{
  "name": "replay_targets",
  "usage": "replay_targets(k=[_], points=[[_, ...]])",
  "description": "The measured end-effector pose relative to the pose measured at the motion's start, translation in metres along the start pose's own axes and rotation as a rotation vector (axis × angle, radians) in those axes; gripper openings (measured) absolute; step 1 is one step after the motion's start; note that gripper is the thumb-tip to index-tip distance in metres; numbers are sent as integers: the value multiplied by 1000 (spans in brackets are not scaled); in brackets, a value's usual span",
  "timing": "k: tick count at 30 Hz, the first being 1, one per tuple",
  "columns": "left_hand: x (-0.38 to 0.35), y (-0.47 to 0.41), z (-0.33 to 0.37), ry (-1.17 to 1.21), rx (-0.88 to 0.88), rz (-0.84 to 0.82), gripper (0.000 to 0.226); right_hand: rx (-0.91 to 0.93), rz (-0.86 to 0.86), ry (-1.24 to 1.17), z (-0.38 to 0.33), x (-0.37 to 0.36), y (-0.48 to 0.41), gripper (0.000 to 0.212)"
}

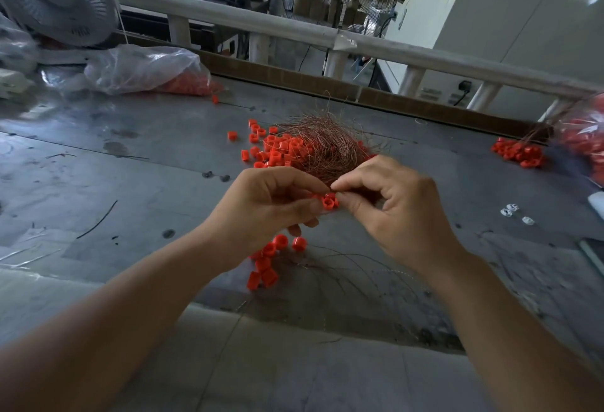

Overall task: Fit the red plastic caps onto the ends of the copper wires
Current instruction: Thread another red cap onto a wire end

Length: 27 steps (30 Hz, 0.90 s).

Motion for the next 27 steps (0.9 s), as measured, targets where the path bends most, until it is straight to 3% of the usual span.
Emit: replay_targets(k=[11,21,27], points=[[2,-3,-4,304,103,56,22,-92,30,-127,-2,6,0,20],[4,-2,-4,9,-12,86,29,-94,14,-138,-4,3,1,13],[4,-2,-3,-13,-42,93,26,-106,-5,-153,-5,0,3,15]])
Point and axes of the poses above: each hand's wrist, its own y-axis away from the middle knuckle, its own x-axis out of the back of the hand, z = x × y, the point moved 3 cm from there along -y, towards the middle knuckle, and after that the axes turned 12 degrees about -x, right-handed, at the moved point
